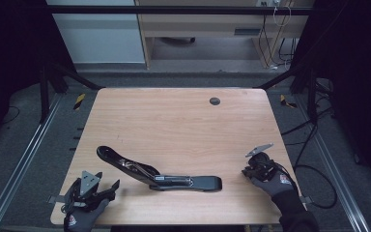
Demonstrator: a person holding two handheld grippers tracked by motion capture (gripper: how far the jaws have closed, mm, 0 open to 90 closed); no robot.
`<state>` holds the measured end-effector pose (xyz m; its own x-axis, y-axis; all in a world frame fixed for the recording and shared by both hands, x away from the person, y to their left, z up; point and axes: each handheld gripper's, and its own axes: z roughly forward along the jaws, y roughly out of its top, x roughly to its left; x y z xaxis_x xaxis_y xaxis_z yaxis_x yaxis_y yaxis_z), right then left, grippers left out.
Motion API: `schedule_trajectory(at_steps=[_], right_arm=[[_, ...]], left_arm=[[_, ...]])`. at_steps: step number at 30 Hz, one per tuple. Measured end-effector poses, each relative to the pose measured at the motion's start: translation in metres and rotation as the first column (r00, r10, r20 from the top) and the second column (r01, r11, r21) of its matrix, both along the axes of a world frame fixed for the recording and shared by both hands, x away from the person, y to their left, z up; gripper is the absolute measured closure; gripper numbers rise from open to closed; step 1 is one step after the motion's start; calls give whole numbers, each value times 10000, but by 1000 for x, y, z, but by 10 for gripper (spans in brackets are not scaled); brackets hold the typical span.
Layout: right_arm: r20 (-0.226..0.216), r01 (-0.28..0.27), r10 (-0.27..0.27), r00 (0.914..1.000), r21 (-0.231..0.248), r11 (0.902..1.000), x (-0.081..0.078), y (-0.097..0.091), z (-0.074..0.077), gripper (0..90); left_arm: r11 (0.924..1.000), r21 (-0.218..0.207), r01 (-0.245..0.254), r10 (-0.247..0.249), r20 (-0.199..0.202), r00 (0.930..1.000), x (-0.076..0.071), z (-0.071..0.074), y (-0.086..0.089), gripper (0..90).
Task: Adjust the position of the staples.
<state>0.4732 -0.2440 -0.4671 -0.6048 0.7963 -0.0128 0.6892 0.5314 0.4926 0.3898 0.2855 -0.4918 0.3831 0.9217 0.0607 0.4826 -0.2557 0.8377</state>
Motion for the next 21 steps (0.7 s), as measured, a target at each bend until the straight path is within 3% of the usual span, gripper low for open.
schedule_trajectory(at_steps=[14, 21], right_arm=[[706, -667, 628, 9955, 536, 9963, -6, 3, 21, 782], [1068, -1136, 1048, 9887, 797, 9903, -8, 7, 29, 782]], left_arm=[[10000, -10, -7, 7, -46, 10000, 1, -2, 0, 274], [10000, 16, 1, -1, -60, 10000, 1, -2, 0, 274]])
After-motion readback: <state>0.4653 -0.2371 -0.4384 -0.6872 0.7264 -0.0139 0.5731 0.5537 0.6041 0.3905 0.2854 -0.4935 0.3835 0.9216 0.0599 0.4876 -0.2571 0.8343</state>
